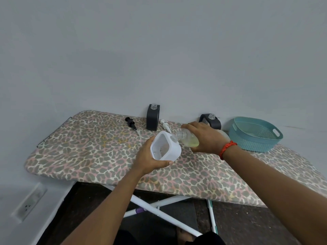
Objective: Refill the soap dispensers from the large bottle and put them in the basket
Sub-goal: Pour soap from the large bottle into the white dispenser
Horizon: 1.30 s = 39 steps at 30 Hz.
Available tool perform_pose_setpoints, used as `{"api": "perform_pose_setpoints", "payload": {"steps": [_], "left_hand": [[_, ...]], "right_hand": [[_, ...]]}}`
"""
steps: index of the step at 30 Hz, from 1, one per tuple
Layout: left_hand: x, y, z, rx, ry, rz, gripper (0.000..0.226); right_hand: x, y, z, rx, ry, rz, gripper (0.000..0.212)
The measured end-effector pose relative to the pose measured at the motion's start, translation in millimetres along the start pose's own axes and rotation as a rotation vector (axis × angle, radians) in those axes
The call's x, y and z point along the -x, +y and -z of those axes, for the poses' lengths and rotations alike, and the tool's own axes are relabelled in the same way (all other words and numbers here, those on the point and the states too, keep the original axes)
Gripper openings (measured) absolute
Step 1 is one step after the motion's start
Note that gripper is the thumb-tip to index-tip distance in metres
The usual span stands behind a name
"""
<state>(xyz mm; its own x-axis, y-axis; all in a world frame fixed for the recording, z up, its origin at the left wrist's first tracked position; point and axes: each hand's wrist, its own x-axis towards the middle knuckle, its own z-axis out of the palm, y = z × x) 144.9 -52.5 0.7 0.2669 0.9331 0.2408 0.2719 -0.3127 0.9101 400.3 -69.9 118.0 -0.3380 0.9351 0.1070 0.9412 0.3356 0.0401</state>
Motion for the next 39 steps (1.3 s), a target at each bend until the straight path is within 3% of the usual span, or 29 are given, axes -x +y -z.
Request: {"api": "perform_pose_setpoints", "payload": {"steps": [17,39], "left_hand": [[1.2,3.0,-0.7,-0.027,0.005,-0.007,0.100],[1.9,5.5,-0.5,-0.026,0.007,-0.002,0.101]], "right_hand": [[-5.1,-1.4,9.7,0.346,0.059,0.062,0.094],[-5.2,-2.6,8.1,0.378,0.093,0.060,0.099]]}}
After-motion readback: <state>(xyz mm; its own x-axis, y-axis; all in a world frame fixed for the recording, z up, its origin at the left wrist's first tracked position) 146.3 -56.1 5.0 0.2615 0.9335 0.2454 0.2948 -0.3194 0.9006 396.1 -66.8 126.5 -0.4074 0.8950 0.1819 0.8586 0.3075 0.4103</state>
